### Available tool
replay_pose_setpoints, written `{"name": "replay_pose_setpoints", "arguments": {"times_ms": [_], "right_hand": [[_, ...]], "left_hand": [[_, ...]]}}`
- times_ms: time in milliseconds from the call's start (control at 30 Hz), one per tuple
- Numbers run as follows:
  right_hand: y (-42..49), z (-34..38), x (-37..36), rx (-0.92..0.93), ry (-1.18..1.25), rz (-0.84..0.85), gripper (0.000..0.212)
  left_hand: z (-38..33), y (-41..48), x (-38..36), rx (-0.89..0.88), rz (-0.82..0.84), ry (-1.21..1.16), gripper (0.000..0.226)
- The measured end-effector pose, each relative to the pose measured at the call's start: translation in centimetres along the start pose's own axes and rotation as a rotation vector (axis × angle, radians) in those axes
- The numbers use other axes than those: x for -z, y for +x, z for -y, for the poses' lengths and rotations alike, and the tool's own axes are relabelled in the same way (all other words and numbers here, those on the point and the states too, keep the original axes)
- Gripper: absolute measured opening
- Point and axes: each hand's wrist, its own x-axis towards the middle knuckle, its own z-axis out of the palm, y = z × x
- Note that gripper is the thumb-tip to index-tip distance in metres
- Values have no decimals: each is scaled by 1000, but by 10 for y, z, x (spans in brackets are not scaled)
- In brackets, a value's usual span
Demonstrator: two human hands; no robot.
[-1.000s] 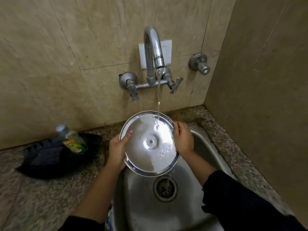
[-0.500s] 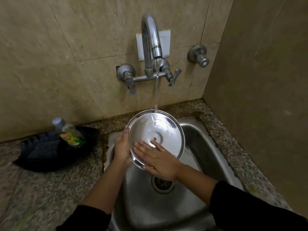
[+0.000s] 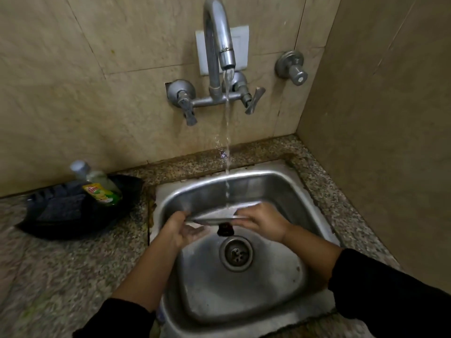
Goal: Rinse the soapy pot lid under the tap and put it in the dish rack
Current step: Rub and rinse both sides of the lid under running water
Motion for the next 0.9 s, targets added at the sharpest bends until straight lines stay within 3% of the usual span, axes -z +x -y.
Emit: {"name": "replay_pose_setpoints", "arguments": {"times_ms": [67, 167, 233, 367, 433, 500, 567, 633, 667, 700, 833, 900], "right_hand": [[18, 2, 8, -254, 234, -41, 35], [39, -8, 17, -516, 532, -77, 31], [50, -21, 21, -564, 621, -134, 41], [73, -34, 23, -636, 650, -188, 40], [87, -33, 25, -613, 482, -220, 42], [101, -23, 25, -509, 103, -175, 45], [117, -5, 22, -224, -264, -107, 43], [128, 8, 21, 84, -384, -44, 40], [130, 4, 23, 150, -373, -17, 38], [130, -2, 28, 131, -324, 0, 36], [115, -29, 43, -279, -63, -131, 43], [115, -15, 36, -208, -121, -106, 38]], "left_hand": [[1, 7, -2, -57, 43, 110, 48], [3, 14, -6, -230, 75, 262, 54], [-3, 8, -7, -378, 106, 304, 46], [-18, 12, -13, -623, 124, 325, 26], [-24, 10, -19, -674, 111, 264, 24], [-28, 12, -23, -692, 104, 234, 26], [-32, 10, -30, -717, 129, 273, 27], [-35, 3, -37, -763, 145, 294, 27], [-35, 2, -38, -775, 136, 273, 27], [-35, 1, -37, -769, 123, 247, 27], [-33, 4, -25, -756, 89, 182, 25], [-36, 0, -28, -784, 117, 248, 24]]}}
